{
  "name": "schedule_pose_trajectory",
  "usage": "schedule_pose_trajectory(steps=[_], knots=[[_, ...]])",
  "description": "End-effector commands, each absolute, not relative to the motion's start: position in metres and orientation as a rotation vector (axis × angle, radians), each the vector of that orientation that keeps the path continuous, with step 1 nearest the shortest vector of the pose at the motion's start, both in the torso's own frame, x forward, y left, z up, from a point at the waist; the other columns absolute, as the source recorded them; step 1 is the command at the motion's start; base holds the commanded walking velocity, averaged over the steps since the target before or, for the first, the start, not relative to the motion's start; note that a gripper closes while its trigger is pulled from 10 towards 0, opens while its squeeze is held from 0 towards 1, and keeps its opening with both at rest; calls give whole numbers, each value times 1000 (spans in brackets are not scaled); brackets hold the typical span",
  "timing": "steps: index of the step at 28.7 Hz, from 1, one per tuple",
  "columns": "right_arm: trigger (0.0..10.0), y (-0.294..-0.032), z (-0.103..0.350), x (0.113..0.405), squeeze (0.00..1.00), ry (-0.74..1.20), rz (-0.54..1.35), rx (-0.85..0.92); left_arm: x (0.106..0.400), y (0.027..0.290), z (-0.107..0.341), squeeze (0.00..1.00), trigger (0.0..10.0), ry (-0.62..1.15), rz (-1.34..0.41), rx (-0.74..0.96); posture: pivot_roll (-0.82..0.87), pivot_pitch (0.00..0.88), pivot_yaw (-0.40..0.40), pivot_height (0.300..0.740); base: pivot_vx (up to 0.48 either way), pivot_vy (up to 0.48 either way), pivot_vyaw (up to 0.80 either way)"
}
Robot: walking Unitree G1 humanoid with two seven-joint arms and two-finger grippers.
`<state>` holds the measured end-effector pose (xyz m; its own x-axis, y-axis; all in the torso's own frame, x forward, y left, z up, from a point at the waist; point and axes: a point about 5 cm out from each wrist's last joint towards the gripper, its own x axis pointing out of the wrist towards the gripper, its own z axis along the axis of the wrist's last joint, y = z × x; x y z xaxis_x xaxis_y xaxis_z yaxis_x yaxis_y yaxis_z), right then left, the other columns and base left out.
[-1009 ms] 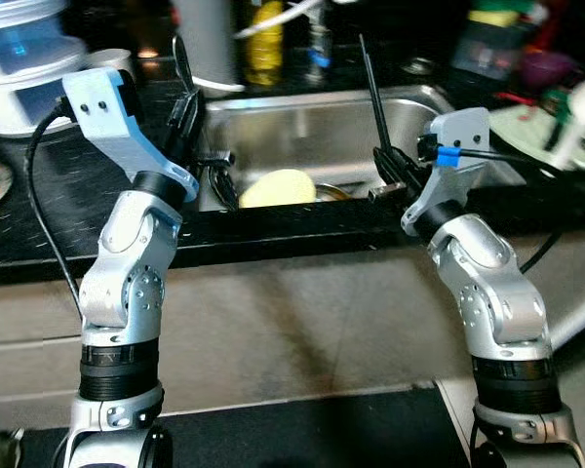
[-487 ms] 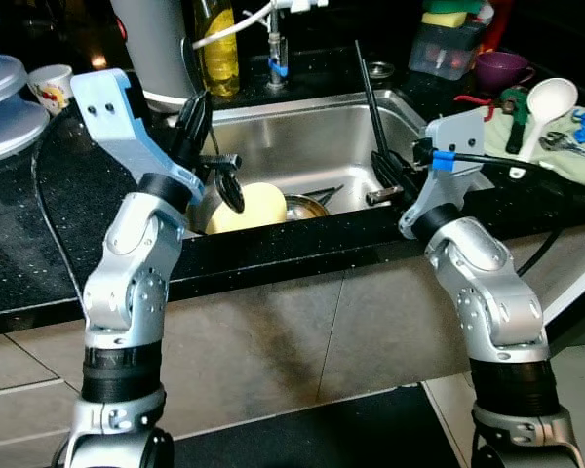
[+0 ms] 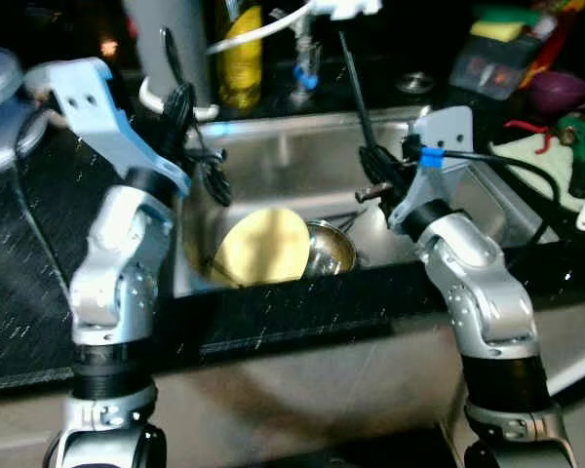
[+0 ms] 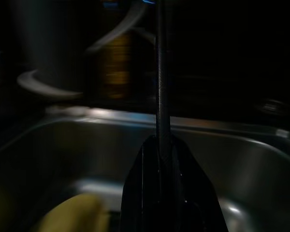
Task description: Kitchen organization
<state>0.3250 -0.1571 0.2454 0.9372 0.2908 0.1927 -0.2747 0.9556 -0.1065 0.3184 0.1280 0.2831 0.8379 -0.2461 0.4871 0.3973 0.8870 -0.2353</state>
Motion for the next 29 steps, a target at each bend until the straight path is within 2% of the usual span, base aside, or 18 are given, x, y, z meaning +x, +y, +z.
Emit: schedule_pose_trajectory(steps=[1, 7, 12, 21, 23, 24, 25, 26, 27, 28, 29], knots=[[10000, -153, 246, 325, 0, -214, 302, -84, 316, 129, 283, 0, 10000, -464, -357, -319, -8, 0, 14, 736, 0, 0, 0], [10000, -153, 244, 325, 0, -193, 300, -123, 320, 122, 268, 0, 10000, -365, -383, -243, -6, 0, 14, 736, 0, 0, 0], [10000, -156, 229, 328, 0, -88, 285, -237, 325, 120, 251, 0, 10000, -248, -407, -134, -4, 0, 14, 736, 0, 0, 0], [10000, -157, 214, 330, 0, 15, 278, -311, 328, 116, 222, 0, 10000, -96, -470, -32, -7, 0, 15, 736, 0, 0, 0], [10000, -157, 210, 331, 0, 41, 276, -339, 328, 116, 216, 39, 10000, -79, -485, -15, -7, 0, 15, 736, 0, 0, 0], [10000, -158, 205, 330, 0, 70, 280, -361, 329, 118, 211, 412, 10000, -70, -485, -4, -7, 0, 15, 736, 0, 0, 0], [10000, -158, 205, 330, 0, 70, 280, -361, 329, 118, 211, 412, 10000, -70, -485, -4, -7, 0, 15, 736, 0, 0, 0], [10000, -158, 202, 329, 0, 88, 287, -381, 331, 120, 207, 871, 10000, -65, -476, 4, -15, 0, 18, 736, 0, 0, 0], [10000, -158, 202, 329, 0, 88, 287, -381, 331, 120, 207, 871, 10000, -65, -476, 4, -15, 0, 18, 736, 0, 0, 0], [10000, -158, 199, 328, 0, 99, 298, -387, 333, 124, 204, 1000, 10000, -66, -446, 16, -16, 0, 18, 736, 0, 0, 0], [10000, -158, 199, 328, 0, 99, 298, -387, 333, 124, 204, 1000, 10000, -66, -446, 16, -16, 0, 18, 736, 0, 0, 0]])
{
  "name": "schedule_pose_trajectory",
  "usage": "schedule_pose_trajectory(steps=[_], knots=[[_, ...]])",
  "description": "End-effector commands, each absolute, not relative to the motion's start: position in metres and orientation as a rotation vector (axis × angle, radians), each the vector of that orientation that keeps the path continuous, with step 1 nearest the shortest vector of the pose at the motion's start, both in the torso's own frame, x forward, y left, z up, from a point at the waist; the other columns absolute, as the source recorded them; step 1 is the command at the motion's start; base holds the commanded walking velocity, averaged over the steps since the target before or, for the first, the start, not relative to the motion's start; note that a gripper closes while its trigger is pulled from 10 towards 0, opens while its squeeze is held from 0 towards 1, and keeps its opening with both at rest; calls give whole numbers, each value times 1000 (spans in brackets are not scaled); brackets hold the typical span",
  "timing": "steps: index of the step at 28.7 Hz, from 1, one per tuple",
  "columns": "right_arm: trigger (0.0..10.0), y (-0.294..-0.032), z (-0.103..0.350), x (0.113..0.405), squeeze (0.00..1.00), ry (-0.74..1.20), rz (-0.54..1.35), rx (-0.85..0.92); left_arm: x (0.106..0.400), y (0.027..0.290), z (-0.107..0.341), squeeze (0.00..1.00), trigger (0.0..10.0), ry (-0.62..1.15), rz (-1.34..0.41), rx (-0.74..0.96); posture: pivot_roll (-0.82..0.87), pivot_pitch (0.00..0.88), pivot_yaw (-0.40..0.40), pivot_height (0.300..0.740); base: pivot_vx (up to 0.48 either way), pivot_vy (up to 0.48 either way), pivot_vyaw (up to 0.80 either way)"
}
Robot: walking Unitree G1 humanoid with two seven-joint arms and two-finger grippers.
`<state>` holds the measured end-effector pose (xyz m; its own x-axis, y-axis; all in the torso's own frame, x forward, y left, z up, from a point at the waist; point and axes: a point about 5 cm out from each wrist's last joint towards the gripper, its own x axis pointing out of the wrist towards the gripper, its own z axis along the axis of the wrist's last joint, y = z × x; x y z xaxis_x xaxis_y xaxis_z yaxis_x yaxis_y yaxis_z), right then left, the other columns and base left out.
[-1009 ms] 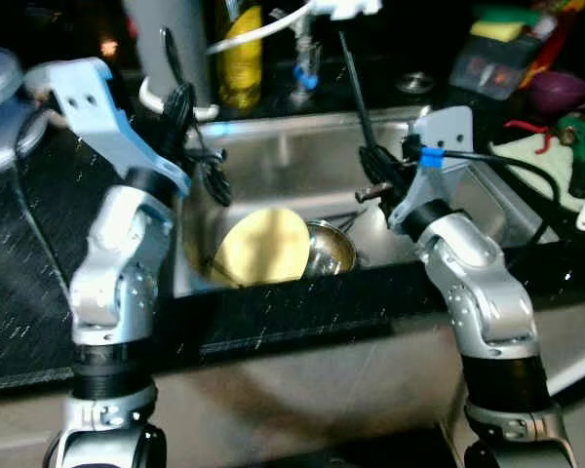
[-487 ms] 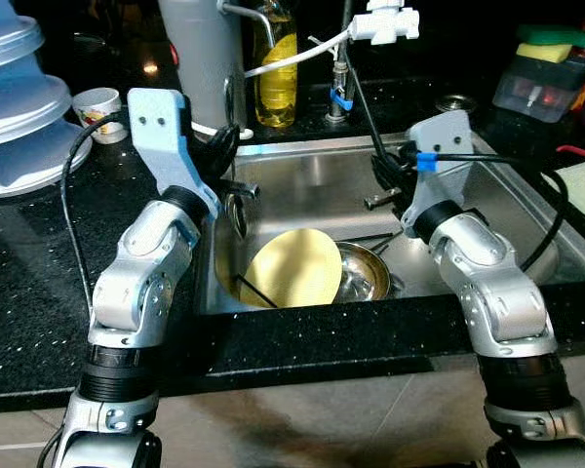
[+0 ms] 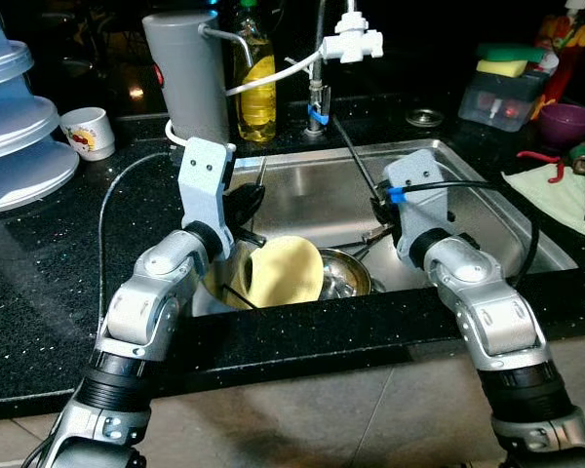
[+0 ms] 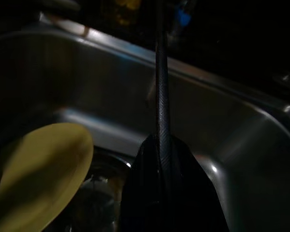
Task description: Kitchen organization
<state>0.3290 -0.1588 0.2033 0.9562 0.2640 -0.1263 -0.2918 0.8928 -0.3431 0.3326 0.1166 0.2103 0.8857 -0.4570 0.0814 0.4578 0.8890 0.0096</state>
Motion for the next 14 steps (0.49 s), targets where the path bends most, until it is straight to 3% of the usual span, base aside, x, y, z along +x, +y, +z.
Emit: schedule_pose_trajectory(steps=[1, 2, 9, 10, 11, 12, 14], knots=[[10000, -157, 197, 327, 910, 110, 320, -388, 335, 128, 203, 1000, 10000, -81, -415, 15, -21, 0, 18, 736, 0, 0, 0], [10000, -156, 195, 326, 1000, 117, 337, -391, 337, 130, 203, 1000, 10000, -92, -396, 10, -21, 0, 18, 736, 0, 0, 0], [10000, -157, 204, 328, 1000, 53, 313, -273, 337, 131, 213, 1000, 10000, -171, -363, -51, -26, 0, 16, 736, 0, 0, 0], [10000, -157, 206, 328, 855, 38, 314, -242, 336, 130, 214, 1000, 10000, -178, -364, -61, -25, 0, 15, 736, 0, 0, 0], [10000, -157, 207, 328, 596, 25, 313, -213, 334, 129, 215, 1000, 10000, -184, -364, -75, -25, 0, 15, 736, 0, 0, 0], [10000, -156, 210, 328, 0, -2, 316, -174, 332, 127, 216, 0, 10000, -196, -370, -92, -22, 0, 15, 736, 0, 0, 0], [10000, -155, 215, 326, 0, -54, 332, -74, 329, 124, 216, 0, 10000, -215, -375, -125, -20, 0, 15, 736, 0, 0, 0]])
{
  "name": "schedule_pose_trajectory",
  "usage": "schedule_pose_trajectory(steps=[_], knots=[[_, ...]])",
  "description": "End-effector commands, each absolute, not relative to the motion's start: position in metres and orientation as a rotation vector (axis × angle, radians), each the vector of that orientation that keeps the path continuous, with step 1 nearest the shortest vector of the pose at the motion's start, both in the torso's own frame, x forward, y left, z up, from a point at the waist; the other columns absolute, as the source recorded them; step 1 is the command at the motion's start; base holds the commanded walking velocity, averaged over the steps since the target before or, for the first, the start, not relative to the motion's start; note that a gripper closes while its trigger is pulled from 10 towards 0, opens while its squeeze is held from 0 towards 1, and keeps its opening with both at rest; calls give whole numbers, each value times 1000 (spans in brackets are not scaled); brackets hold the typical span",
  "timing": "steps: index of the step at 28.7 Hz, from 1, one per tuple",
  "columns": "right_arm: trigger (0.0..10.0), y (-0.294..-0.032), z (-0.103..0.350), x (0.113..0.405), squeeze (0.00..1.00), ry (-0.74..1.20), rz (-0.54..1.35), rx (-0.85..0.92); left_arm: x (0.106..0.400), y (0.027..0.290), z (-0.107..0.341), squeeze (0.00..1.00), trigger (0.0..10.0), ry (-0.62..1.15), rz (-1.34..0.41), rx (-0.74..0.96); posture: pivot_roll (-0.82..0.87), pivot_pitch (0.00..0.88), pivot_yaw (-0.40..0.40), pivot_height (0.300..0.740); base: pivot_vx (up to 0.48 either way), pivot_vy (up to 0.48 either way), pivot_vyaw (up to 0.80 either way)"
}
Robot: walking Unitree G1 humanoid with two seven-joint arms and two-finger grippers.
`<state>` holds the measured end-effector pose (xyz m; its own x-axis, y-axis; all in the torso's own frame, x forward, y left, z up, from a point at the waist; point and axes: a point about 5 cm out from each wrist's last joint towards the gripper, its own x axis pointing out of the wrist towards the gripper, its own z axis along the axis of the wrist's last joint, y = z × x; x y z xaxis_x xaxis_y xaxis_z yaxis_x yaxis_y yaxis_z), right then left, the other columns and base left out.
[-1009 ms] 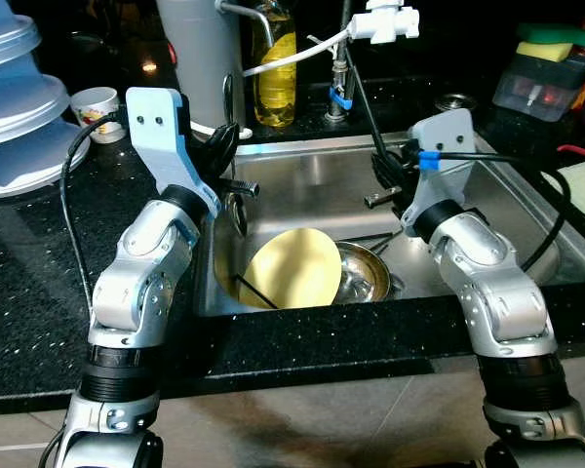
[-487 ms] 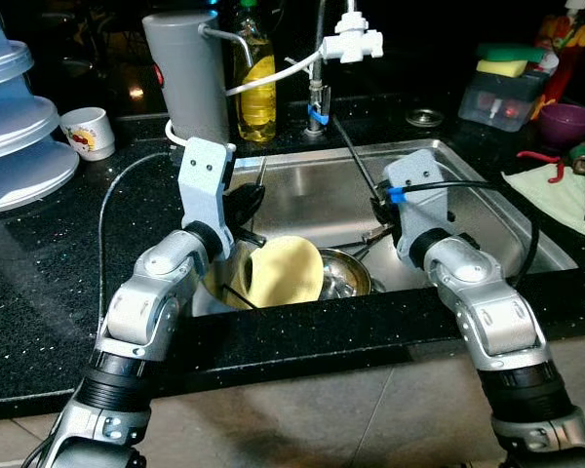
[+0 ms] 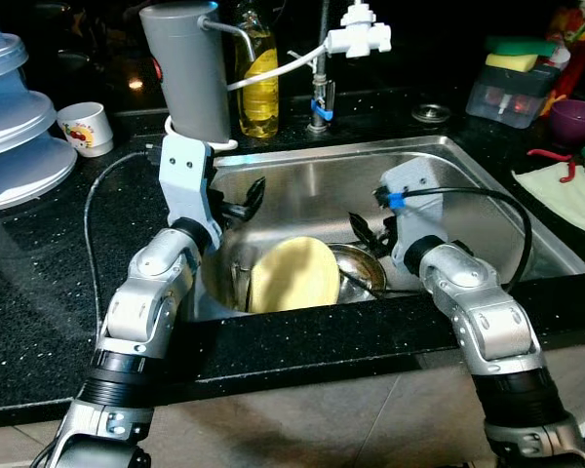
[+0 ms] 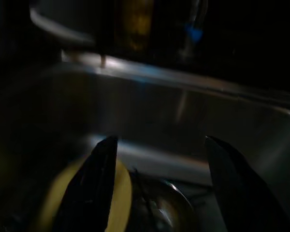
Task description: Kitchen organization
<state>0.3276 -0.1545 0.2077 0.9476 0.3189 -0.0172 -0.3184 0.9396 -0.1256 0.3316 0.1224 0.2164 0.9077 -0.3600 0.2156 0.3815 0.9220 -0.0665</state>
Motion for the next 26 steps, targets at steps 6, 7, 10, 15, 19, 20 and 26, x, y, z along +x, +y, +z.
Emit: schedule_pose_trajectory(steps=[6, 7, 10, 15, 19, 20, 26], knots=[[10000, -149, 217, 318, 0, -140, 371, 58, 317, 110, 214, 0, 10000, -219, -404, -166, -15, 0, 12, 736, 0, 0, 0], [10000, -148, 217, 317, 0, -144, 371, 72, 316, 108, 214, 0, 10000, -218, -408, -168, -15, 0, 12, 736, 0, 0, 0], [10000, -144, 215, 315, 0, -168, 383, 132, 312, 103, 214, 0, 10000, -216, -429, -169, -14, 0, 17, 736, 0, 0, 0], [10000, -133, 211, 307, 0, -204, 419, 249, 304, 92, 214, 0, 10000, -227, -473, -168, -13, 0, 21, 736, 0, 0, 0], [10000, -126, 204, 302, 0, -207, 435, 303, 300, 90, 214, 0, 10000, -234, -482, -170, -12, 0, 23, 736, 0, 0, 0], [10000, -125, 202, 301, 0, -204, 437, 306, 299, 89, 213, 0, 10000, -237, -486, -172, -10, 0, 24, 736, 0, 0, 0], [10000, -124, 199, 299, 0, -212, 433, 320, 294, 91, 208, 0, 10000, -237, -475, -155, -7, 0, 24, 736, 0, 0, 0]])
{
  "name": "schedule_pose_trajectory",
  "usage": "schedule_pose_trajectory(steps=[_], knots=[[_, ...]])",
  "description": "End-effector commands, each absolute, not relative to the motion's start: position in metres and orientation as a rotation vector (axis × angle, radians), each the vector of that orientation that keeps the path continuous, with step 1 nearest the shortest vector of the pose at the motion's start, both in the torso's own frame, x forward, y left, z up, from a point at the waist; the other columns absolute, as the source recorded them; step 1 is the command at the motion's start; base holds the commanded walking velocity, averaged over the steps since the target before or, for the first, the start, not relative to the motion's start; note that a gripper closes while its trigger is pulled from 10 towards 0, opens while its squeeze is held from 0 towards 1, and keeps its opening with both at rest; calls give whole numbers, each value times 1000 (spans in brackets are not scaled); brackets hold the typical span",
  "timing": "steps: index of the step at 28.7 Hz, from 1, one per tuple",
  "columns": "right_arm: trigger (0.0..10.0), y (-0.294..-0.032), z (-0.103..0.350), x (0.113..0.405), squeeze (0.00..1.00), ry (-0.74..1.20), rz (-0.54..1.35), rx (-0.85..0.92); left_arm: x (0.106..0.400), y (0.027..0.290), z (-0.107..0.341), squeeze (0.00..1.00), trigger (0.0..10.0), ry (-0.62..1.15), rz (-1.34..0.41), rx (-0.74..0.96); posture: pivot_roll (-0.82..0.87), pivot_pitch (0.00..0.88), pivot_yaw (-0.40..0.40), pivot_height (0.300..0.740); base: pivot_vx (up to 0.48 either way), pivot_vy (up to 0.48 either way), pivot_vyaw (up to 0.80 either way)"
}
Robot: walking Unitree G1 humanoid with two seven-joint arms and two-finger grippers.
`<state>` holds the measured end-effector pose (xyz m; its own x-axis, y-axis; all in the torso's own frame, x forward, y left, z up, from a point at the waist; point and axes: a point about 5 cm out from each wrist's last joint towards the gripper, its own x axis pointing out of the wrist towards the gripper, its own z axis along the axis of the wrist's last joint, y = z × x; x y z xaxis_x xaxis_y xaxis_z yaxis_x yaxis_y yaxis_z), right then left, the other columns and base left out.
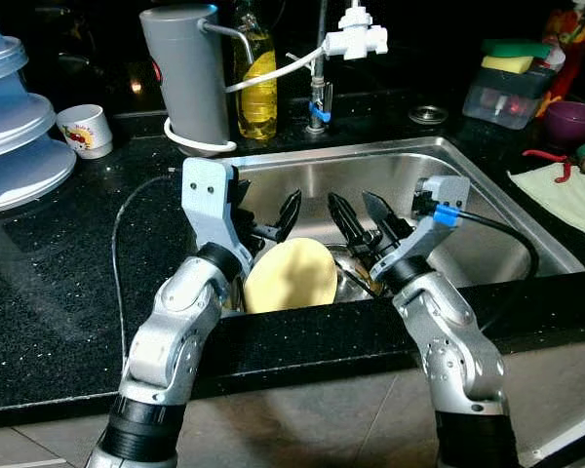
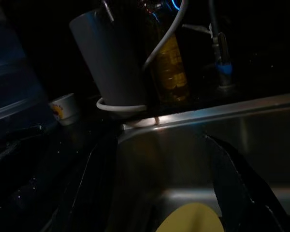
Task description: Kitchen organization
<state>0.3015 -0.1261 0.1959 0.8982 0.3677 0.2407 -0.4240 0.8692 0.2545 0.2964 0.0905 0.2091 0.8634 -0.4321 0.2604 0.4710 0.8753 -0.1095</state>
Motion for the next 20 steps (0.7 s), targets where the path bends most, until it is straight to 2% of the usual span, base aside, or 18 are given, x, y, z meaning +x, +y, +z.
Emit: schedule_pose_trajectory(steps=[1, 8, 20], knots=[[10000, -123, 198, 297, 0, -217, 436, 322, 293, 94, 205, 0, 10000, -236, -431, -147, -7, 0, 24, 736, 0, 0, 0], [10000, -121, 194, 295, 0, -223, 438, 313, 284, 96, 189, 0, 10000, -218, -349, -109, -8, 0, 30, 736, 0, 0, 0], [10000, -117, 192, 298, 0, -215, 439, 276, 264, 72, 164, 0, 10000, -171, -399, -57, -12, 0, 30, 736, 0, 0, 0]])
